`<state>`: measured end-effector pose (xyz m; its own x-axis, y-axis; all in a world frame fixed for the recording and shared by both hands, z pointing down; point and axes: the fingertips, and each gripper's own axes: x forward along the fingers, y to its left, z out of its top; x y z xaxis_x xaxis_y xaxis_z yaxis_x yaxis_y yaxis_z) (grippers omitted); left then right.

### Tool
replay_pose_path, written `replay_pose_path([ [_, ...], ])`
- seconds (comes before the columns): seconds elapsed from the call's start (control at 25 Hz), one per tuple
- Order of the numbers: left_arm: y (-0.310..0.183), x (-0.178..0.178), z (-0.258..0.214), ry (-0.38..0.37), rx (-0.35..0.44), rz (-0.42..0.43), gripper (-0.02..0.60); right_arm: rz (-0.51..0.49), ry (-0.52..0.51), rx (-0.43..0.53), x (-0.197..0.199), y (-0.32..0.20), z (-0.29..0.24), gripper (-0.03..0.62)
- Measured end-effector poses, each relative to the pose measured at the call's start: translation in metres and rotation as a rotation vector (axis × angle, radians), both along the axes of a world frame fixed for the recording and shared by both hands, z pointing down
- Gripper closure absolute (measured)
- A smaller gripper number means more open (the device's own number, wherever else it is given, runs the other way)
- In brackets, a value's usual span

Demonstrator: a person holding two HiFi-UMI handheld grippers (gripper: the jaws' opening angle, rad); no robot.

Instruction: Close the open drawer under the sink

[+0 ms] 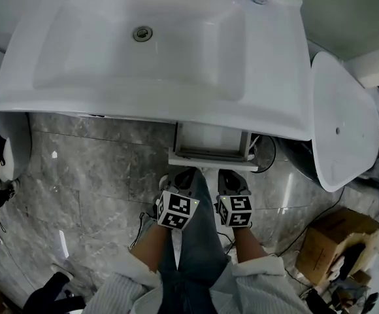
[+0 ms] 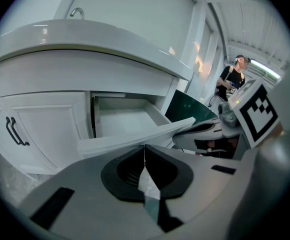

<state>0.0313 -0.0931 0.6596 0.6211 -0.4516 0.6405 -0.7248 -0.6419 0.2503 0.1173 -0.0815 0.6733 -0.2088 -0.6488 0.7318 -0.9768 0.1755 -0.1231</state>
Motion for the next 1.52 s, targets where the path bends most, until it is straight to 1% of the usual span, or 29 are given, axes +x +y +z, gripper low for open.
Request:
replay_pose_path([
  [0.32,0.0,-0.001,-0.001,-0.005,0.002,-0.009,0.565,0.008,-0.002,0.022,-0.001,0.001,-0.004,0.584],
  [0.52,-0.001,-0.001,-0.004,0.01,0.004,-0.022,0.565,0.023,-0.012,0.035,-0.001,0.0,-0.005,0.584],
  [0.76,-0.002,0.0,-0.003,0.023,0.004,-0.017,0.565,0.036,-0.016,0.042,-0.002,-0.002,-0.003,0.583],
  [0.88,-0.002,-0.001,-0.004,0.031,0.008,-0.01,0.565,0.047,-0.018,0.063,-0.003,-0.004,-0.005,0.583],
  [1.0,-0.009,0.001,-0.008,0.043,0.025,-0.014,0.566,0.058,-0.019,0.091,-0.001,-0.011,-0.01,0.584],
  [1.12,-0.022,0.003,-0.01,0.047,0.039,-0.027,0.565,0.044,-0.012,0.109,0.001,-0.022,-0.012,0.584],
  [1.4,-0.041,0.003,-0.012,0.042,0.081,-0.005,0.565,0.024,-0.016,0.16,0.001,-0.04,-0.018,0.584],
  [1.52,-0.043,0.004,-0.012,0.036,0.099,0.005,0.566,-0.002,-0.001,0.166,0.0,-0.042,-0.016,0.585],
])
